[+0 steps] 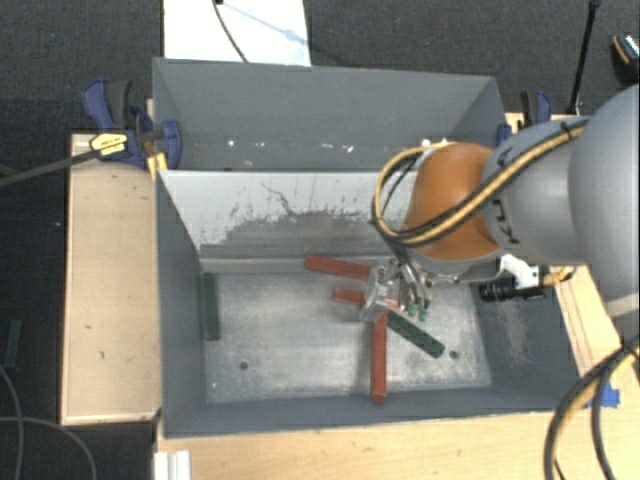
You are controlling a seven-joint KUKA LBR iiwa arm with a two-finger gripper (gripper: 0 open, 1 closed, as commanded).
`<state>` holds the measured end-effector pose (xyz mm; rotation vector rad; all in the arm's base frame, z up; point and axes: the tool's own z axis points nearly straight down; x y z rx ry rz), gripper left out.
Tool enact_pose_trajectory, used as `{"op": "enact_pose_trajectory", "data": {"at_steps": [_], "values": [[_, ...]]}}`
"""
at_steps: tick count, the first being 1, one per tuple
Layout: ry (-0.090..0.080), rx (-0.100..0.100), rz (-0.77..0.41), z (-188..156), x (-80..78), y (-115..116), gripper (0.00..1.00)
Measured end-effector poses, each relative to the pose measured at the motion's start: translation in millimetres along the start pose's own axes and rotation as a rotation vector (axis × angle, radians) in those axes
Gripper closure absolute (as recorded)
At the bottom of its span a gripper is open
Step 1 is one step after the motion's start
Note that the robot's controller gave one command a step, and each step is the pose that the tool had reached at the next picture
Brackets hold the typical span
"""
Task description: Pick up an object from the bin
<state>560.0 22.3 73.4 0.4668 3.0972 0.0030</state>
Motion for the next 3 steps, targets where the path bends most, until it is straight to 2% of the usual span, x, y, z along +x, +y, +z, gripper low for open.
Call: {"op": "enact_pose_trajectory", "data": {"at_steps": [1, 2, 3], "values": [[0.001, 0.000, -0.510, -139.9, -5.4, -11.4, 1.00], [0.006, 0.000, -0.507, -137.6, -4.3, -11.3, 0.00], [0.015, 0.001, -0.467, -8.4, -10.0, -29.2, 0.00]]}}
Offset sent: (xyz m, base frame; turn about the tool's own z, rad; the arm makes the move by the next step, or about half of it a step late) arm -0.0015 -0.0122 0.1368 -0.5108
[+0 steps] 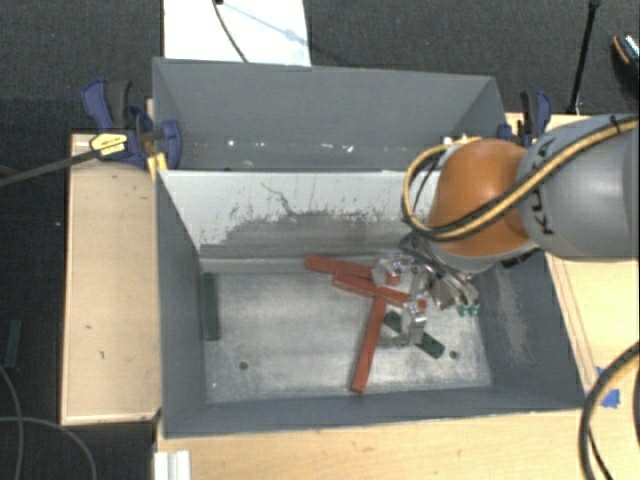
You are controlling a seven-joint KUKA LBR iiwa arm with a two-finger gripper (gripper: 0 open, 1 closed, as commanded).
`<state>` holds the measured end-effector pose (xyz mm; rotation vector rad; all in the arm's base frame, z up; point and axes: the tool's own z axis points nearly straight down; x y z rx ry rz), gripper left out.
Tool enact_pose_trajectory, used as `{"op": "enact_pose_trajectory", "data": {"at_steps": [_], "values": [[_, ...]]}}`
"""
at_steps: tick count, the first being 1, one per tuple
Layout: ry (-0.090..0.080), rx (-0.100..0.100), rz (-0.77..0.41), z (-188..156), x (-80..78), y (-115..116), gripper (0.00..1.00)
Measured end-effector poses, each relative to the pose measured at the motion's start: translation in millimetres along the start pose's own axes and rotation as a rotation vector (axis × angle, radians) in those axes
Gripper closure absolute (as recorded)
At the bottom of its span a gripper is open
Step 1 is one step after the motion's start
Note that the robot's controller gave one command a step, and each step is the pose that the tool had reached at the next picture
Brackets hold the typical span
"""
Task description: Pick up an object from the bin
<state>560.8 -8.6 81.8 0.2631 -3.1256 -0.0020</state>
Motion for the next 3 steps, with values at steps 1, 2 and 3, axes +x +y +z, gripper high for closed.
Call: {"op": "enact_pose_trajectory", "data": {"at_steps": [1, 2, 3], "values": [[-0.011, 0.002, -0.022, 11.6, -11.1, -10.5, 0.00], [-0.017, 0.002, -0.018, 8.3, -13.2, -10.4, 1.00], [-0.011, 0.001, -0.016, 10.9, -11.0, -10.5, 0.00]]}}
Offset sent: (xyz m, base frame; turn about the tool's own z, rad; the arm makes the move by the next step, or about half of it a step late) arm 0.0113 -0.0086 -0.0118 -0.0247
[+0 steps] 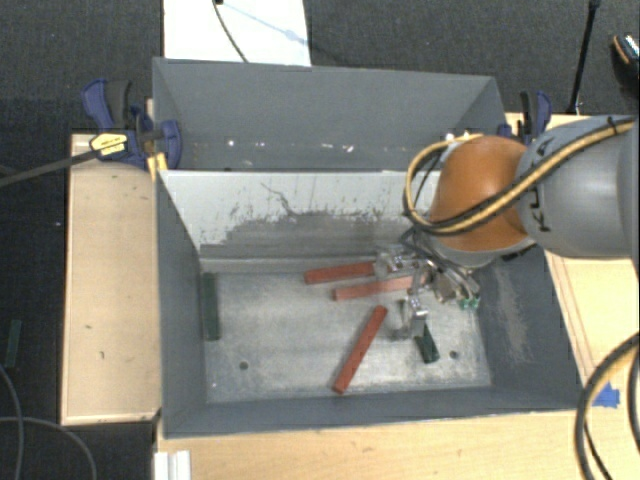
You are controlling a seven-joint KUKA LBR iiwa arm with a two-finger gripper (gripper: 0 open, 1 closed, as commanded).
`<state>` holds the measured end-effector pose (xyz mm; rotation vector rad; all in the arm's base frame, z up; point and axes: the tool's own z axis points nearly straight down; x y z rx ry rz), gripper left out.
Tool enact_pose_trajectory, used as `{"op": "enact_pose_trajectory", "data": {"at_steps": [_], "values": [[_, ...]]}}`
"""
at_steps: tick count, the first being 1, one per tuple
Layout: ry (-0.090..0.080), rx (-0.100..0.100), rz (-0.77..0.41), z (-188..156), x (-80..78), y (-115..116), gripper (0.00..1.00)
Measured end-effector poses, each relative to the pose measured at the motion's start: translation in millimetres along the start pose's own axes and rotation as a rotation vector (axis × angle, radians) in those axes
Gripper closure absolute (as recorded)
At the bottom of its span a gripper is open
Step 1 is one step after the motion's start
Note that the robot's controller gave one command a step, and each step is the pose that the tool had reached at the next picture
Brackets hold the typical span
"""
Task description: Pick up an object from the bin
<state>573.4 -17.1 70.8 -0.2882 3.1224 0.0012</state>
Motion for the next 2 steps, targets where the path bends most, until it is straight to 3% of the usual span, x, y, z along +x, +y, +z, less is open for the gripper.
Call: {"op": "enact_pose_trajectory", "data": {"at_steps": [1, 2], "values": [[-0.001, -0.001, -0.104, -0.5, -25.2, 48.8, 0.00], [-0.004, 0.000, -0.097, -3.3, -26.1, 46.5, 1.00]]}}
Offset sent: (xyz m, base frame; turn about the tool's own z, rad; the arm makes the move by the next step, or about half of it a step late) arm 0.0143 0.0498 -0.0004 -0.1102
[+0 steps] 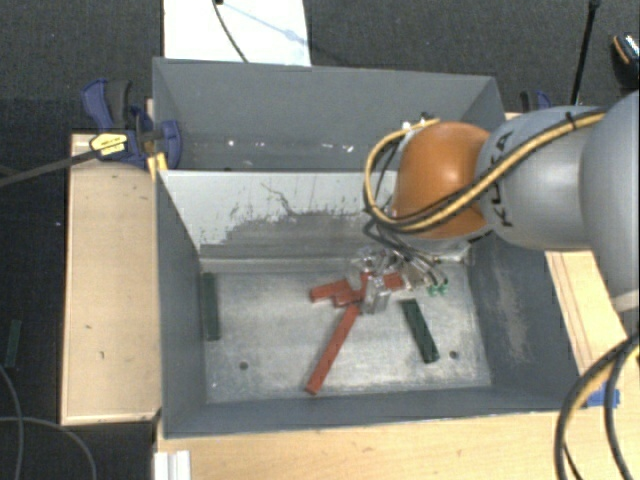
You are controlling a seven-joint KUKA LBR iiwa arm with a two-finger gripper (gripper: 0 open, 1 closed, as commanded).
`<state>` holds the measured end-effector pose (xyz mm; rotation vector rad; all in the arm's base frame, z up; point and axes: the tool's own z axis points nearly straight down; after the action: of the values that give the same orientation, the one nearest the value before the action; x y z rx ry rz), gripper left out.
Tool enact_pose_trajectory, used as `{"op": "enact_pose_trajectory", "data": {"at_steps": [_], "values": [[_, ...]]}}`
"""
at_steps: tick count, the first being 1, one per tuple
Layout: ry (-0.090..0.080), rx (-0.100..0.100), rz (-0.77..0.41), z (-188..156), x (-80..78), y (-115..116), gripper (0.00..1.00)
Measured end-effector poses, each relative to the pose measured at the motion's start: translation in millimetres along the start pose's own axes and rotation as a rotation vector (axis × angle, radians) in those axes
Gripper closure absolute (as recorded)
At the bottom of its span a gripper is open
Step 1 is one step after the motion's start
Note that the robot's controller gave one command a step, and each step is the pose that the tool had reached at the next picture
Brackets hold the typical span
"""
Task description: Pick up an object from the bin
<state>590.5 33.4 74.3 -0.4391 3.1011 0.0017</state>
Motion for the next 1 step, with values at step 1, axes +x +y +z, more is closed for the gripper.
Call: {"op": "enact_pose_trajectory", "data": {"at_steps": [1], "values": [[0.004, 0.003, -0.423, -51.6, 35.9, -73.2, 1.00]]}}
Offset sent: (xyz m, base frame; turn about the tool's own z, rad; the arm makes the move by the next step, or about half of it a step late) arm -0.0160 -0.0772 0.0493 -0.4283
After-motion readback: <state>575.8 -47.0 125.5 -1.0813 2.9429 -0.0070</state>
